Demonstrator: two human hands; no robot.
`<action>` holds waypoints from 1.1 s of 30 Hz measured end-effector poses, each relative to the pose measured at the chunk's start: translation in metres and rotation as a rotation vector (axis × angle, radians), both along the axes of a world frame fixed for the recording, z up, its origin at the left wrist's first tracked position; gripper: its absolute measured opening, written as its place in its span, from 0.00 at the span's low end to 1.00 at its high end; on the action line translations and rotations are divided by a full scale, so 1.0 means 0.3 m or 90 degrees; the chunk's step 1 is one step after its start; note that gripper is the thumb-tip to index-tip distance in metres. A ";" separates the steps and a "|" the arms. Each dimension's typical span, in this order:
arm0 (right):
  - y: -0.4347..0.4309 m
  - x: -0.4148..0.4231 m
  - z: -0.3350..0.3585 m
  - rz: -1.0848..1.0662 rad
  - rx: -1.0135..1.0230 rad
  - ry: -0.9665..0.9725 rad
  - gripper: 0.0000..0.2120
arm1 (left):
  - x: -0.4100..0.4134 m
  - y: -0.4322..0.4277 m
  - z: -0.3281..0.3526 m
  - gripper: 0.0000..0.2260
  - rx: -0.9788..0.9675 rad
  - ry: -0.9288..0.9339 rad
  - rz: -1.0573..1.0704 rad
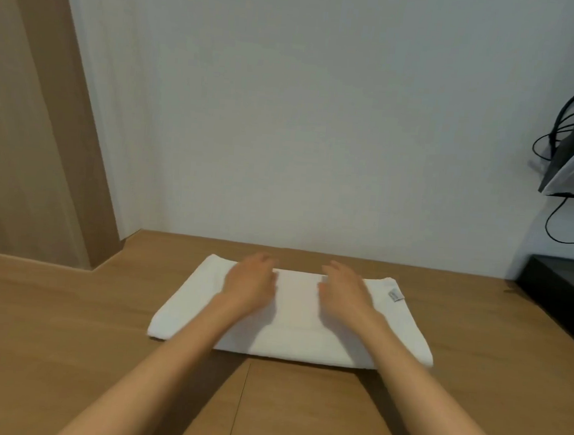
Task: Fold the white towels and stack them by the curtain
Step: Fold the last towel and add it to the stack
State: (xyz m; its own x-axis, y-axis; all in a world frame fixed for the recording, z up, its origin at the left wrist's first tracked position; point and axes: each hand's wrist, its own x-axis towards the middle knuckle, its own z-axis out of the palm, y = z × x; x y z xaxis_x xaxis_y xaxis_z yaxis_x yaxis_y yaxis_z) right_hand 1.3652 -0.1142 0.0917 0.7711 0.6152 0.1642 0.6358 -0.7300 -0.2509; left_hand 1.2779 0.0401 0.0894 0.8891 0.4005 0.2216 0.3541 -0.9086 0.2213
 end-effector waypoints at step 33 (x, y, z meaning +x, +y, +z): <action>-0.179 0.022 -0.126 -0.052 -0.059 0.025 0.24 | -0.270 0.142 -0.119 0.25 -0.087 0.081 0.094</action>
